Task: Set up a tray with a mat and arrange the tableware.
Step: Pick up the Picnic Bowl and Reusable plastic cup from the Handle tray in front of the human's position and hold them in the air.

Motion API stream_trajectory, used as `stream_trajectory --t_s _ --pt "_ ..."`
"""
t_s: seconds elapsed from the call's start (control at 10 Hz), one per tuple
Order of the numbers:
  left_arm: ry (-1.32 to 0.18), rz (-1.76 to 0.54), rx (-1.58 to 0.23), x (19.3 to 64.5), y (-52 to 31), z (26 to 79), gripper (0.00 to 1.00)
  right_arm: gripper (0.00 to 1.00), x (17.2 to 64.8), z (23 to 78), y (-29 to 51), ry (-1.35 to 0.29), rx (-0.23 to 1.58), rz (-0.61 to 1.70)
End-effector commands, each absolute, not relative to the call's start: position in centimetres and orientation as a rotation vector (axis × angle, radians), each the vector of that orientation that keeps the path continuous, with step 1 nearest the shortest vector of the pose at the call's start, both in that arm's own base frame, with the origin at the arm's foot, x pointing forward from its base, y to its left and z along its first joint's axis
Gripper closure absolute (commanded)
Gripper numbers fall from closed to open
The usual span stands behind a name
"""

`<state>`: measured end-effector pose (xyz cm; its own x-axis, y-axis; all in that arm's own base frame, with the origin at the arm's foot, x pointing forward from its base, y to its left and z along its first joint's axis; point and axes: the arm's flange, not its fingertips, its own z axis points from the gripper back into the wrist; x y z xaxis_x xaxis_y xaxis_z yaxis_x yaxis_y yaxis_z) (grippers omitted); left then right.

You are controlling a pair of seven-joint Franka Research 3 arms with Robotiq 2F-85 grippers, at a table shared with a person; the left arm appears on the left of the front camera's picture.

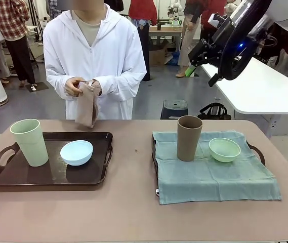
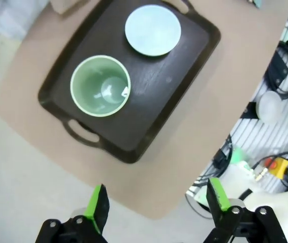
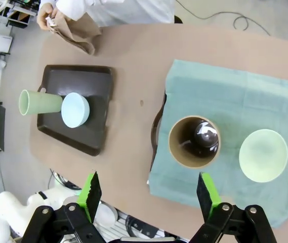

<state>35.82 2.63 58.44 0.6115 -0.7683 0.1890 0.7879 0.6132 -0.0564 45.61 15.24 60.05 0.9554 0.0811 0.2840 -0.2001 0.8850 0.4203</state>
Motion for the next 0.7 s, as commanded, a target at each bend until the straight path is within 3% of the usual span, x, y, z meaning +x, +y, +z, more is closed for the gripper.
stream_trajectory --t_s 0.0,0.4,0.6 --pt "-0.149 -0.901 -0.112 35.8 2.4 58.6 0.00 0.02 45.4 60.2 15.4 -0.271 0.457 0.148" --pt "-0.197 -1.138 -0.028 39.4 2.6 56.8 0.00 0.02 47.4 56.2 23.5 -0.165 0.403 0.310" --pt "-0.256 -1.301 -0.204 39.9 3.8 56.9 0.00 0.02 48.2 55.1 27.8 -0.122 0.402 0.398"
